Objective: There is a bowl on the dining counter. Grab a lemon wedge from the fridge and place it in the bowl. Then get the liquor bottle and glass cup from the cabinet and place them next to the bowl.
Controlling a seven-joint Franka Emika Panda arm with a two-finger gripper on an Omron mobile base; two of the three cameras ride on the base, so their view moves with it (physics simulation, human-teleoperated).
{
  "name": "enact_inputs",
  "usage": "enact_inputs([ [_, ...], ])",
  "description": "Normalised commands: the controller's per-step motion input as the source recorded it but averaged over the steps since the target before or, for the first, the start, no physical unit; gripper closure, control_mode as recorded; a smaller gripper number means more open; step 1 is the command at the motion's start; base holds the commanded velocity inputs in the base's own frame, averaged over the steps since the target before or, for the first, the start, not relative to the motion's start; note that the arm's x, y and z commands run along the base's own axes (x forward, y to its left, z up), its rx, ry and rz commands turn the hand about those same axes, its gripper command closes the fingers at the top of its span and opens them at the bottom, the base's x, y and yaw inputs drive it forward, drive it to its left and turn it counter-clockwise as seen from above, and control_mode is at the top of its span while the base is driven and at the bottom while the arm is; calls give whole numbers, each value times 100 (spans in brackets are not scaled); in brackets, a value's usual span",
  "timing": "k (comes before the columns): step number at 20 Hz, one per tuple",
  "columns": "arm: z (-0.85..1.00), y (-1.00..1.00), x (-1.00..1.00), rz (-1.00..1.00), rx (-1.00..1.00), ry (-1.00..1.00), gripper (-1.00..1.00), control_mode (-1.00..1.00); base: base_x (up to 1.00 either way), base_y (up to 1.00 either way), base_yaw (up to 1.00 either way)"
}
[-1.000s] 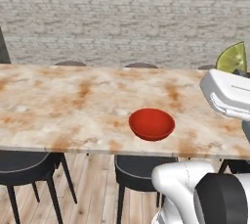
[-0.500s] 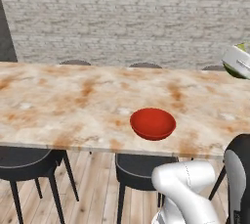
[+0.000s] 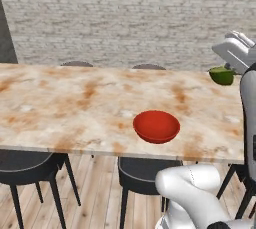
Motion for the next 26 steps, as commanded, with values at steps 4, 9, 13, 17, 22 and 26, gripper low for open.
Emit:
enact_inputs([
  [4,-61,8,62,12,1,38,100,-100,0,0,0],
  [9,-51,30,26,7,-1,21,100,-100,0,0,0],
  [13,-41,40,22,0,-6,15,100,-100,0,0,0],
  [17,-42,25,23,0,-6,4,100,-100,0,0,0],
  [22,-42,3,10,0,-1,0,100,-100,0,0,0],
  [26,-34,-6,30,0,0,0,100,-100,0,0,0],
])
